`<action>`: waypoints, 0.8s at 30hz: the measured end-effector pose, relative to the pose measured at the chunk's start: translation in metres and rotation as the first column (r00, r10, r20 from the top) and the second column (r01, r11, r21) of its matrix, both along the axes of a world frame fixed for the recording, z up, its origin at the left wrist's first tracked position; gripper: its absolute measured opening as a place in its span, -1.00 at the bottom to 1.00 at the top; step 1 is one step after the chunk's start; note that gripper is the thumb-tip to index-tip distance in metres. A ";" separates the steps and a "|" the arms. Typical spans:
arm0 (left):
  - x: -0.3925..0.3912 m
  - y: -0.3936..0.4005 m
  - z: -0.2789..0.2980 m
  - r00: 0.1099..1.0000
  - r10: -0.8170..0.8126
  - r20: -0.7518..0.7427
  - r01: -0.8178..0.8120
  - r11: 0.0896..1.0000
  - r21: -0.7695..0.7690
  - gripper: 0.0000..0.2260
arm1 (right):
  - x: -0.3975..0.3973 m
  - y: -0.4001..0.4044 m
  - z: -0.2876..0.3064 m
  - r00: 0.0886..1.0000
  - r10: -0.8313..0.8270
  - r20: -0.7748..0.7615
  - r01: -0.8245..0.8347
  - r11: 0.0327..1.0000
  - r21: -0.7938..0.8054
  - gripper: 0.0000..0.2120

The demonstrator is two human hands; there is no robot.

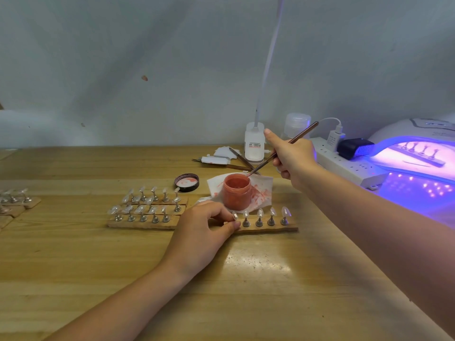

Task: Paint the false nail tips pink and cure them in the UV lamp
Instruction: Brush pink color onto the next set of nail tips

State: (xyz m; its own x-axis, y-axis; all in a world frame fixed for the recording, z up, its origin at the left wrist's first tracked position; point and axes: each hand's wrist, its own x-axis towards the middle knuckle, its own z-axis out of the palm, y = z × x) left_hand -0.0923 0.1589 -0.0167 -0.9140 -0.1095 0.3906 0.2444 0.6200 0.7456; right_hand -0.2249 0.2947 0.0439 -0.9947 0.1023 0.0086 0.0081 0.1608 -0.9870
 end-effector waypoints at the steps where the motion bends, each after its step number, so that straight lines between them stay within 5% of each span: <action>1: 0.000 0.000 0.000 1.000 0.000 0.001 0.000 1.000 -0.001 -0.77 | 0.001 -0.001 -0.001 1.000 0.003 0.002 -0.003 1.000 0.010 -0.57; 24: 0.000 -0.001 -0.001 1.000 0.007 0.001 -0.007 1.000 -0.017 -0.79 | 0.002 0.002 -0.009 0.994 0.020 0.110 -0.016 0.999 -0.037 -0.60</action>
State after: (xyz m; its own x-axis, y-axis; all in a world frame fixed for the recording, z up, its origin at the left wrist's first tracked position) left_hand -0.0923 0.1577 -0.0182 -0.9138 -0.1091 0.3913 0.2392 0.6341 0.7353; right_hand -0.2227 0.2969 0.0350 -0.9911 0.0823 -0.1049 0.1148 0.1265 -0.9853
